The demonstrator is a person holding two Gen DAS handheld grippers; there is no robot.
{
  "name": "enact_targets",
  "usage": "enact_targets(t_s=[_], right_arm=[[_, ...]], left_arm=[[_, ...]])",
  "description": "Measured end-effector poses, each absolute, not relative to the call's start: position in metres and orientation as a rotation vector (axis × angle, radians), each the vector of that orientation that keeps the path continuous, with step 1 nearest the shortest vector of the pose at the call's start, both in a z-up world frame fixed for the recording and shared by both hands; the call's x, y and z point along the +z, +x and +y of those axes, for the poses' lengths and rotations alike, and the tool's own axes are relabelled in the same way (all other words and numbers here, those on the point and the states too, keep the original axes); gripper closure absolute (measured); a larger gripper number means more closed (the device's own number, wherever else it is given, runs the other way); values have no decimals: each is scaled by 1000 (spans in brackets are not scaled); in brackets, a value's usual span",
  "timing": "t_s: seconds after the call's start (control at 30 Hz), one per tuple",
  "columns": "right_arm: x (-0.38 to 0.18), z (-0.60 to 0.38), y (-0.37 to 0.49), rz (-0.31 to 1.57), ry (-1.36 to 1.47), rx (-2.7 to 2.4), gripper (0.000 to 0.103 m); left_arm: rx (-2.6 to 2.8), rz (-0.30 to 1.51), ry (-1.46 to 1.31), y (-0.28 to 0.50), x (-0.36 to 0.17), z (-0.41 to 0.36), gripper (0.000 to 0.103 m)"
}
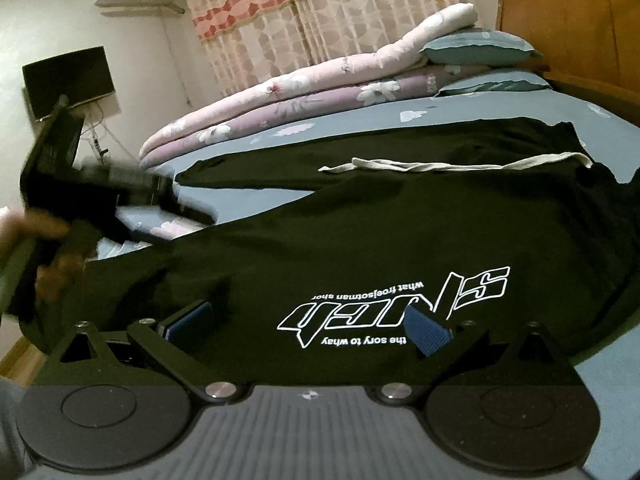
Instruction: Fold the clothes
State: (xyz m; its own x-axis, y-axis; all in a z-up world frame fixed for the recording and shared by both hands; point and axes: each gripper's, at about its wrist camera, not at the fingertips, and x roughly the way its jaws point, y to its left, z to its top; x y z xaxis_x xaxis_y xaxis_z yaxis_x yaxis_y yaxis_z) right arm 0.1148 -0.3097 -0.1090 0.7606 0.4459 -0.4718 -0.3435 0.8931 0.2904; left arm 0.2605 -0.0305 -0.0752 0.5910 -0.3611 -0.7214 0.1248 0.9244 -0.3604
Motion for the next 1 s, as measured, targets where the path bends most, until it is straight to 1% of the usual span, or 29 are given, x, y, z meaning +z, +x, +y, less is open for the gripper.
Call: enact_targets(t_s=[0.1, 0.2, 0.4, 0.5, 0.67, 0.83, 1.0], right_arm=[[-110, -307, 115, 574, 174, 429, 0], [-110, -309, 116, 580, 185, 431, 0], [-112, -312, 117, 591, 211, 436, 0], [-112, -314, 119, 597, 224, 441, 0], [-113, -318, 120, 604, 244, 454, 0], [-114, -319, 120, 602, 257, 460, 0], [-114, -318, 120, 600, 270, 463, 0]], left_arm=[[-428, 875, -362, 275, -60, -51, 12], [-541, 883, -400, 298, -56, -80, 12], [-621, 948, -457, 348, -85, -122, 12], [-600, 964, -473, 360, -101, -125, 12], [-471, 926, -449, 376, -116, -112, 12], [-454, 913, -508, 377, -110, -94, 12], [-493, 871, -544, 368, -97, -96, 12]])
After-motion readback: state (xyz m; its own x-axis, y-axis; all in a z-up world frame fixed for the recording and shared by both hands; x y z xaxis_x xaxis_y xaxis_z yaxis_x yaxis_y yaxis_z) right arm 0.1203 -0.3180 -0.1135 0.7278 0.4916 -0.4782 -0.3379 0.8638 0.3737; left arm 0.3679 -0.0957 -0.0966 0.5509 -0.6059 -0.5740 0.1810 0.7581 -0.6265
